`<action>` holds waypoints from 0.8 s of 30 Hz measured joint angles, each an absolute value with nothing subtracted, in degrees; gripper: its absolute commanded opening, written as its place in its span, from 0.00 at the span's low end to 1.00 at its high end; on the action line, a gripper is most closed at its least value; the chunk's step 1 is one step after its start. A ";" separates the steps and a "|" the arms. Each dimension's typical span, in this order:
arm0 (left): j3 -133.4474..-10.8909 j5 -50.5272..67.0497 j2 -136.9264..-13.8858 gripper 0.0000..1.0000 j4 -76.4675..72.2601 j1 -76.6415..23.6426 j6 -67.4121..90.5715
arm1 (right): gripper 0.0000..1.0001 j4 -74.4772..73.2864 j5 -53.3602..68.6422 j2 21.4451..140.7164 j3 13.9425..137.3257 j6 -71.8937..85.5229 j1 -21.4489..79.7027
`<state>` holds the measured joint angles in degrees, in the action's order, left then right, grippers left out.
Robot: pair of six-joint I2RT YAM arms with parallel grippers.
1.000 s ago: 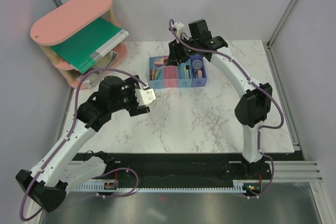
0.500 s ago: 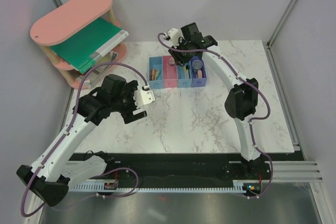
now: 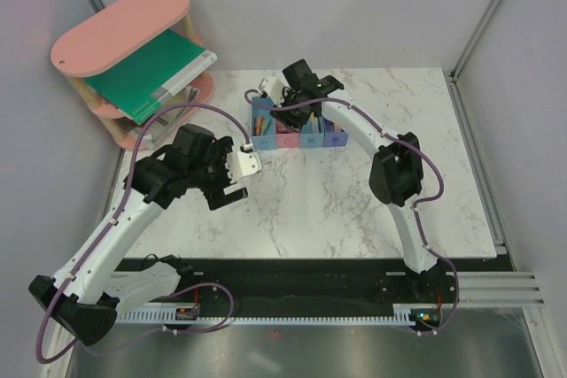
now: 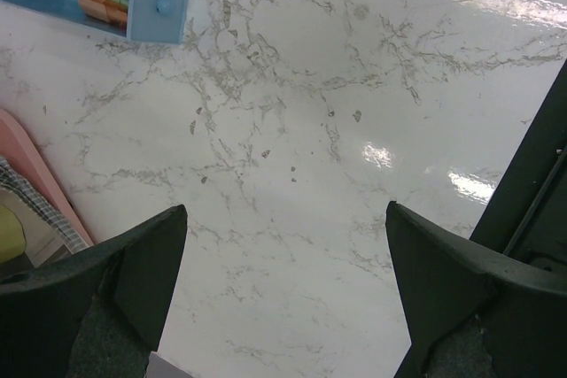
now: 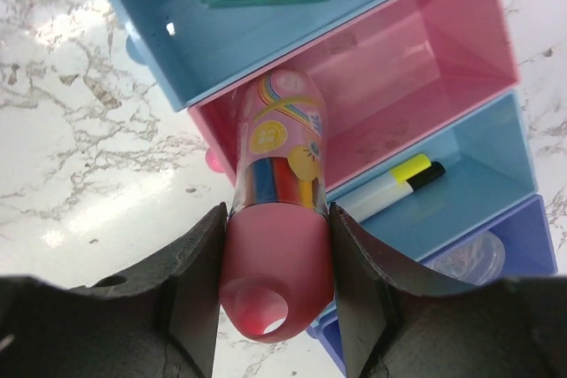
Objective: Sort the stationery into containers
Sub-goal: Place the stationery in the storage box.
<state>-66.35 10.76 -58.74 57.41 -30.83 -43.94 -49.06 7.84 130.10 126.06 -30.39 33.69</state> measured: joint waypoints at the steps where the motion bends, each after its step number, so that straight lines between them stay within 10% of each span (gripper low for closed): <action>1: -66.39 10.79 -58.74 1.00 57.41 -30.83 -43.94 | 0.00 -49.43 7.29 130.15 125.60 -31.29 34.22; 6: -66.46 11.07 -58.74 1.00 57.41 -30.83 -43.92 | 0.06 -49.80 4.05 130.15 124.22 -35.16 36.32; 14: -66.48 11.97 -58.54 1.00 57.41 -30.83 -43.90 | 0.52 -47.53 -0.82 130.15 122.43 -38.00 38.26; 24: -66.46 12.64 -57.67 1.00 57.36 -30.83 -43.48 | 0.77 -37.08 -10.13 127.76 114.24 -40.69 40.58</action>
